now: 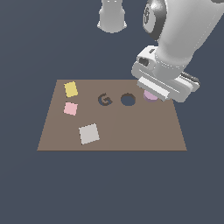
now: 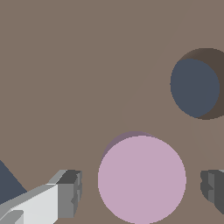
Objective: Insert a designated object into the corresponding slot on a board.
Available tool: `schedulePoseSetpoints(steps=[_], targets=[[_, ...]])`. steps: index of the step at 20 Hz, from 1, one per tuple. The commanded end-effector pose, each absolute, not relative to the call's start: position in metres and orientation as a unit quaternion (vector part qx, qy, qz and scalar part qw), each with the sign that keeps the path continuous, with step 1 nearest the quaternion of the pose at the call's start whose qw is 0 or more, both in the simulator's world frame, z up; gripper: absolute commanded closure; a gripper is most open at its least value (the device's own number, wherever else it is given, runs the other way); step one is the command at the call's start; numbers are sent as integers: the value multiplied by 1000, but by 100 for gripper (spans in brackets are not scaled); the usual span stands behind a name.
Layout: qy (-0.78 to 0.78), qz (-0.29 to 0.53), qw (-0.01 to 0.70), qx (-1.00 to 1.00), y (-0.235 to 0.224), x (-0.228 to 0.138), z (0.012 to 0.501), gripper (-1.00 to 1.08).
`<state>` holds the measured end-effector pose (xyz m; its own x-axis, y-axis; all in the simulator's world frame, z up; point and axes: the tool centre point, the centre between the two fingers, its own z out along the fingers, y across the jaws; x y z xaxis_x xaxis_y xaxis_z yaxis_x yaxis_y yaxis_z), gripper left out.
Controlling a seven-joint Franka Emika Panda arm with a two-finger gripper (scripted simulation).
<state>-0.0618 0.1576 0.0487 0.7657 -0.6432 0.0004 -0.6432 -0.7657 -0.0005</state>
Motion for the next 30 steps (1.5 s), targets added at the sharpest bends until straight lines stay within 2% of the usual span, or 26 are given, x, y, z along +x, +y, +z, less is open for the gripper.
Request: schedulePoseSetpoints(steps=[1, 8, 9, 30], targets=[[342, 0, 0, -940, 157, -62, 45, -92], [342, 0, 0, -940, 157, -62, 30, -92], [342, 0, 0, -940, 157, -62, 30, 108], [330, 0, 0, -944, 156, -63, 33, 108]])
